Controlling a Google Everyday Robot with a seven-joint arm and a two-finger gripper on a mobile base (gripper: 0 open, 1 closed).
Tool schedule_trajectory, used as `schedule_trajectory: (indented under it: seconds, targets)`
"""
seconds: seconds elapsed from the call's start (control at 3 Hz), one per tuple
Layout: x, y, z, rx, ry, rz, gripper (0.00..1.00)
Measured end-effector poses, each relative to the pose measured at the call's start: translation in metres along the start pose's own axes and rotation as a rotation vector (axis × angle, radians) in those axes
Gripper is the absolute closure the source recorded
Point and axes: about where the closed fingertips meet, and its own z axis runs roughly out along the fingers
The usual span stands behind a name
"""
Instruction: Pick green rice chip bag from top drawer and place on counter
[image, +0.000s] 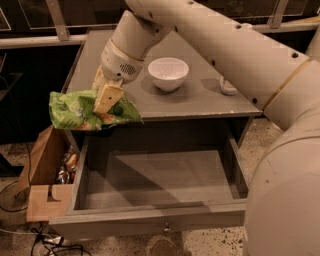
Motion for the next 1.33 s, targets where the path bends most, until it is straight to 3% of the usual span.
schedule_trajectory:
  seconds: [0.67,1.33]
  targets:
    - [0.022,-0.007,0.011,0.023,0.066,0.122,1.0]
    - [0.033,-0.019,0.023,0.013,0.058,0.159,1.0]
